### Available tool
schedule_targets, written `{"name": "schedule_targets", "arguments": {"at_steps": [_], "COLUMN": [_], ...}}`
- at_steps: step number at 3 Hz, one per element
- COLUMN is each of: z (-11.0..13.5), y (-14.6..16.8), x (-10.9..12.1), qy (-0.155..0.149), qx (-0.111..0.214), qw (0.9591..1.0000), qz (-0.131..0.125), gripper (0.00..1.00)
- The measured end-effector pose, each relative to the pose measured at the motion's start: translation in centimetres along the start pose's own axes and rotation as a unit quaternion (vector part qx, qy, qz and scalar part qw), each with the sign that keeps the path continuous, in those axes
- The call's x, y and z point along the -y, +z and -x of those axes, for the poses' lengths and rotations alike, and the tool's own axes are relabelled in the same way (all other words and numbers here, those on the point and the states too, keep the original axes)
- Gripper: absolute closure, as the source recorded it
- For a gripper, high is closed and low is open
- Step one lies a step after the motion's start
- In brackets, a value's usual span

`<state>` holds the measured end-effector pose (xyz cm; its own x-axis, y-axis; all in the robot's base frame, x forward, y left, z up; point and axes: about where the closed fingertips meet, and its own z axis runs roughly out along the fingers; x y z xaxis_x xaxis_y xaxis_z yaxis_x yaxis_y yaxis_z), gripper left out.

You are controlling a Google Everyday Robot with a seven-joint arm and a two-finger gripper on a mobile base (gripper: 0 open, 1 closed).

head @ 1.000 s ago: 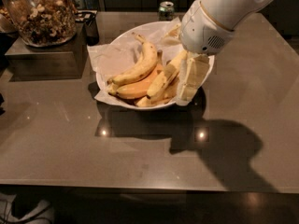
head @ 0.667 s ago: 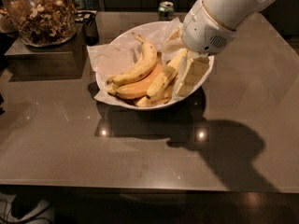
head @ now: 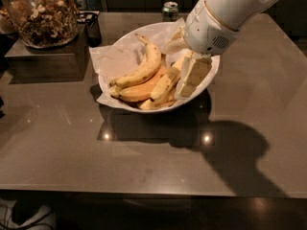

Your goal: Pick banana from white bowl

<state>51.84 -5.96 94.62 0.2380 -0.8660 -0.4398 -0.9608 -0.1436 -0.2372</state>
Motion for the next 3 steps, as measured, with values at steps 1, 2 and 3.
{"name": "schedule_targets", "arguments": {"at_steps": [1, 2, 3], "z": [0.0, -0.3, -1.0], "y": [0.5, 1.1, 2.4], "x": [1.0, 2.0, 2.3], "qy": [-0.017, -0.029, -0.022], "qx": [0.003, 0.009, 0.018], "qw": [0.9998, 0.9995, 0.9995], "qz": [-0.006, -0.014, -0.014], "gripper": [0.21, 0.2, 0.22]}}
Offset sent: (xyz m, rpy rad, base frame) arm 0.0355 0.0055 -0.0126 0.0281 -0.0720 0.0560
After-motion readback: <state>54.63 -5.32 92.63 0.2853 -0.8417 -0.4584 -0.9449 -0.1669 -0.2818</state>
